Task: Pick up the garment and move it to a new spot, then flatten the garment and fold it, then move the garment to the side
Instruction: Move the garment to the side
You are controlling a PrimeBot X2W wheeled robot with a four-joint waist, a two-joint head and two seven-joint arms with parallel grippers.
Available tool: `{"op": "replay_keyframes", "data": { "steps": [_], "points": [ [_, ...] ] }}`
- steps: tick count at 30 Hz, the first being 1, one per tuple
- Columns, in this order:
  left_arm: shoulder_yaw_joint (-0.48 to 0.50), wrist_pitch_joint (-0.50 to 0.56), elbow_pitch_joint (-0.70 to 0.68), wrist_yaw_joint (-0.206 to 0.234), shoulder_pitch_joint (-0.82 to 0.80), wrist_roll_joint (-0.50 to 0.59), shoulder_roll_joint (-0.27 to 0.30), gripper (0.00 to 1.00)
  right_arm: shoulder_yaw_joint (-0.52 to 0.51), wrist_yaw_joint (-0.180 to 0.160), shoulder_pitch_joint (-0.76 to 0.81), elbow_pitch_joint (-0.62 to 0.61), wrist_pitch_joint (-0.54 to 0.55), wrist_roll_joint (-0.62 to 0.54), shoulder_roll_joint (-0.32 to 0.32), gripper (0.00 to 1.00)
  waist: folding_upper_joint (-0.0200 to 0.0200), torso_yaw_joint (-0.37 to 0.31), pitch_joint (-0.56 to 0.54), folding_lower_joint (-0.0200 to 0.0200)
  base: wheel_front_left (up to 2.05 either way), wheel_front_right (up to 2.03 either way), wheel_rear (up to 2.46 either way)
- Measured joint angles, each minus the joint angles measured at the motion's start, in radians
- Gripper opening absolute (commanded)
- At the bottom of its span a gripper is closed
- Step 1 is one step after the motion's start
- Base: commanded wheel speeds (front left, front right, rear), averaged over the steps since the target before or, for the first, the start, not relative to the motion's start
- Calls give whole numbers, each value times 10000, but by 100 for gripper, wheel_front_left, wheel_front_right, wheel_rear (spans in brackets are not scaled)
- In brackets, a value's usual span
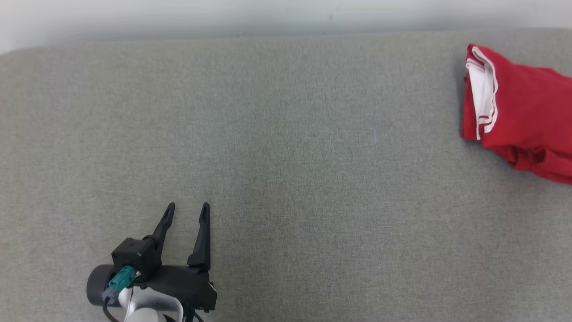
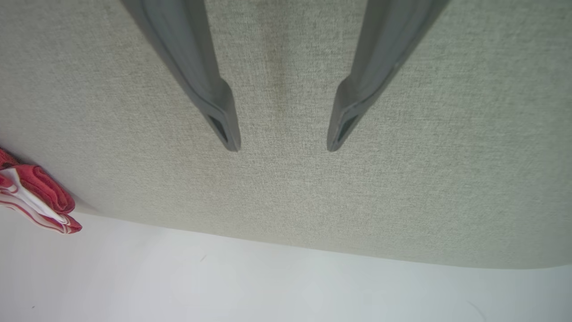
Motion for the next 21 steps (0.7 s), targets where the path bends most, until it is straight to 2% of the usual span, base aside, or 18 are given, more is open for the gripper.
{"op": "replay_keyframes", "data": {
  "steps": [4, 10, 17, 21],
  "points": [
    [52, -92, 224, 0, 14, -86, -17, 100, -608, 199, 534, -326, -911, 748, 407, 100, 0, 27, -319, 0, 0, 0, 0],
    [309, -221, 389, 13, 314, -165, 130, 100, -1407, 293, 1639, -926, -2357, 1831, 993, 100, 0, 22, -935, -1, 0, 0, 0],
    [545, -314, 435, 104, 1222, -236, 249, 100, -1636, 378, 3432, -2280, -3900, 2416, 1561, 100, -1, -136, -1822, -2, 0, 0, 0],
    [625, -341, 389, 123, 1502, -249, 307, 100, -1622, 378, 3980, -2813, -4309, 2462, 1624, 100, -1, -246, -2115, -2, 0, 0, 0]
  ]
}}
